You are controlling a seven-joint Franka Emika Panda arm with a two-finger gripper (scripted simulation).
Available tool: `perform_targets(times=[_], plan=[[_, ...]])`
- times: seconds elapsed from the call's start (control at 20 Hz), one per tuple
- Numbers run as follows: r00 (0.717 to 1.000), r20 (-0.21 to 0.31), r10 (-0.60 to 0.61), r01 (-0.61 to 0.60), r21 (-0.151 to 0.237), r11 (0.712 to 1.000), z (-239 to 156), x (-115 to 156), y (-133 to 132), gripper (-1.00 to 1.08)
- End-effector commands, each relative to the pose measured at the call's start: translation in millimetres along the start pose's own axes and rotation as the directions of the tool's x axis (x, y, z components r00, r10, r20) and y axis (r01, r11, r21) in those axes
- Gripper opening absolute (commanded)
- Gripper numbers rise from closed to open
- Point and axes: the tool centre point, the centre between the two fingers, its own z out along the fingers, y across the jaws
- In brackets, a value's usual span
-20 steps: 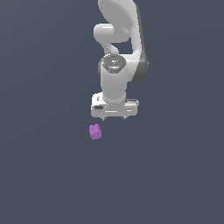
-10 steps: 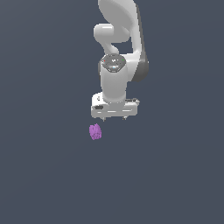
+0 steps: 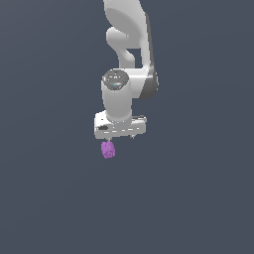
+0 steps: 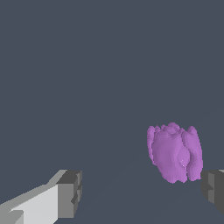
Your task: Pick up the object and move it to a goal position.
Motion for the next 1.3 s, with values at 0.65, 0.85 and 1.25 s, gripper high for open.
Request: perform_targets(times=[0.65, 0.85, 1.25], plan=[[0.989, -0.007, -0.148, 0.148, -0.017, 0.989, 37.5, -7.8, 65.0, 1.00], [0.988, -0.007, -0.155, 0.155, -0.018, 0.988, 39.2, -8.4, 67.8, 1.00], [0.988, -0.007, -0.153, 0.153, -0.018, 0.988, 57.6, -8.9, 67.6, 1.00]])
